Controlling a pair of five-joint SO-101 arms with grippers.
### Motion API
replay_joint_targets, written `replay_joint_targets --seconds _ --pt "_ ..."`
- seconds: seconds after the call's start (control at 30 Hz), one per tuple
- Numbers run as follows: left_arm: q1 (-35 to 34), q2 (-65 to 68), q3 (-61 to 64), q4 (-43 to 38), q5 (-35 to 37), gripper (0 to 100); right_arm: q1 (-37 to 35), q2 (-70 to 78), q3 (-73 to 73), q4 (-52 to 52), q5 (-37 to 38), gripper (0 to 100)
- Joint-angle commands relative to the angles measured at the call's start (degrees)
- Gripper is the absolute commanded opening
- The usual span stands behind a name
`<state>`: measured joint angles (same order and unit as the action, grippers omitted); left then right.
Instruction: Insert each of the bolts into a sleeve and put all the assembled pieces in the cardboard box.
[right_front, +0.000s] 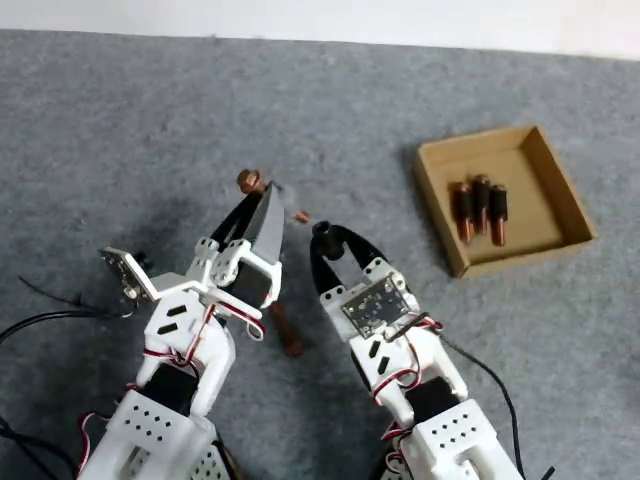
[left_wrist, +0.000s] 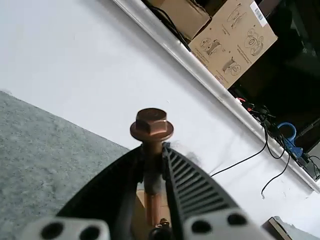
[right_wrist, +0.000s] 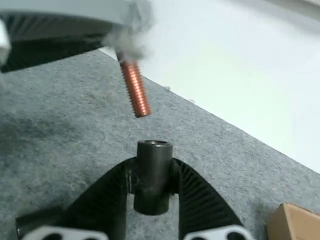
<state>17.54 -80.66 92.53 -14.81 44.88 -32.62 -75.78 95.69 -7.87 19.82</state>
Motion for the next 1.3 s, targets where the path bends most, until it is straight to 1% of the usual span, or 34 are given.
replay_joint_targets --seconds 0.0,0.13,0.27,0.4,0.53,0.7,1.27 --pt "0.13 -1.8 -0.92 -1.93 0.53 1 -0.13 -0.66 5.76 -1.36 0.7 0.5" --pt "1.8 -1.8 -0.84 -1.67 0.35 1 0.4 -0.84 5.67 0.22 0.79 0.5" --pt "4.09 -1.8 -1.54 2.99 0.26 1 0.48 -0.92 5.67 0.57 0.79 0.5" --pt "4.79 -1.8 -1.54 3.69 0.26 1 0.48 -0.92 5.67 0.57 0.88 0.5" --pt "4.88 -1.8 -0.92 3.78 0.26 1 0.4 -0.92 5.67 0.57 5.1 0.5" --pt "5.93 -1.8 -1.54 6.33 0.26 1 0.4 -0.75 5.76 0.57 5.45 0.5" --pt "5.58 -1.71 -1.54 6.24 0.53 1 -0.92 -1.01 5.76 1.36 5.54 0.5"
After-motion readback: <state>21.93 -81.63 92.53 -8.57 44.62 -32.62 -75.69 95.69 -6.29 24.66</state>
